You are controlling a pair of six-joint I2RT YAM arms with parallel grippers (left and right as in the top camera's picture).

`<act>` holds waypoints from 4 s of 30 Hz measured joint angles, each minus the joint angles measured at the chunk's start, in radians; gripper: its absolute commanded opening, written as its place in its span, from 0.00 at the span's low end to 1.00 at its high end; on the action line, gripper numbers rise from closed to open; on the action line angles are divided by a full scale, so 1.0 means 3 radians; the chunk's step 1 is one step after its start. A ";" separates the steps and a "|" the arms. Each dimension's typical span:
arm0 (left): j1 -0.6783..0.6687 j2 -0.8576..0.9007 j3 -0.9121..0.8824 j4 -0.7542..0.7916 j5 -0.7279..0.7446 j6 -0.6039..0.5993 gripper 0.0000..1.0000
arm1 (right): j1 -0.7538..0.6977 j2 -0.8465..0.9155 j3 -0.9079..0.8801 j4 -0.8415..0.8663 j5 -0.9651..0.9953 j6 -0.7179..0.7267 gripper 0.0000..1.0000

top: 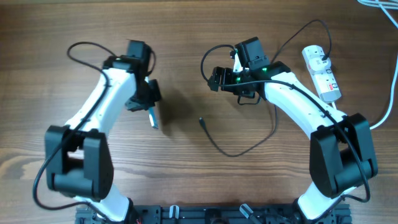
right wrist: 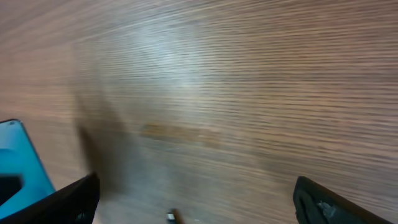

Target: Plug charger to phone and switch on socket

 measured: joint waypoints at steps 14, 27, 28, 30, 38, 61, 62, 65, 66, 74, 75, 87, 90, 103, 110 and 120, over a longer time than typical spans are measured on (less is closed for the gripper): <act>-0.0412 0.0287 0.0000 0.0048 -0.0253 -0.0146 0.10 | 0.0000 0.0000 0.0000 -0.0130 0.0230 -0.0032 1.00; -0.0412 0.0287 0.0000 0.0011 -0.0131 -0.0371 0.17 | 0.0000 0.0000 0.0000 -0.0142 0.0254 -0.0032 1.00; -0.0412 0.0287 0.0000 0.0011 -0.0131 -0.0403 0.15 | 0.0000 0.0000 0.0000 -0.0148 0.0256 -0.0033 1.00; -0.0412 0.0287 0.0000 -0.0003 -0.0131 -0.0459 0.15 | 0.0000 0.0000 0.0000 -0.0154 0.0254 -0.0033 1.00; -0.0412 0.0287 -0.0045 0.0150 -0.0131 -0.0587 0.16 | 0.0000 0.0000 0.0000 -0.0164 0.0256 -0.0033 1.00; 0.0865 0.0262 -0.0109 0.1183 0.3492 0.0600 0.04 | 0.0005 0.0000 0.0000 -0.0223 0.0089 -0.0196 0.99; 0.0933 0.0256 -0.0109 0.1190 0.3686 0.0724 0.04 | 0.0020 0.0000 0.0000 -0.0234 0.0060 -0.0263 0.97; 0.1031 0.0254 -0.0111 0.1190 0.4194 0.1189 0.04 | 0.0183 0.0000 0.0000 -0.0352 -0.0011 -0.0596 0.86; 0.1031 0.0254 -0.0112 0.1212 0.4266 0.1272 0.04 | 0.0253 0.0000 0.0000 -0.0380 -0.0018 -0.0703 0.80; 0.1029 0.0254 -0.0118 0.1521 0.4033 0.1320 0.04 | 0.0924 0.0000 -0.0010 -0.0473 0.0113 -0.1451 0.45; 0.1029 0.0254 -0.0118 0.1582 0.3910 0.1228 0.04 | 0.0973 0.0000 -0.0047 -0.0472 0.0179 -0.1467 0.45; 0.1029 0.0256 -0.0248 0.1724 0.3056 0.0281 0.04 | 0.1036 0.0006 -0.0683 0.0038 0.0676 -0.1539 0.39; 0.1029 0.0263 -0.0282 0.1742 0.3045 0.0221 0.04 | 0.1036 0.0006 -0.0760 0.0205 0.0820 -0.1549 0.20; 0.1029 0.0263 -0.0282 0.1802 0.3043 0.0148 0.04 | 0.1036 0.0006 -0.0769 0.0713 0.1055 -0.1573 0.28; 0.1029 0.0263 -0.0282 0.1841 0.3043 0.0148 0.04 | 0.1030 0.0006 -0.0687 0.0385 0.0301 -0.1911 0.29; 0.1029 0.0263 -0.0282 0.1843 0.3043 0.0148 0.04 | 0.1030 0.0005 -0.0963 0.0866 0.0470 -0.1793 0.23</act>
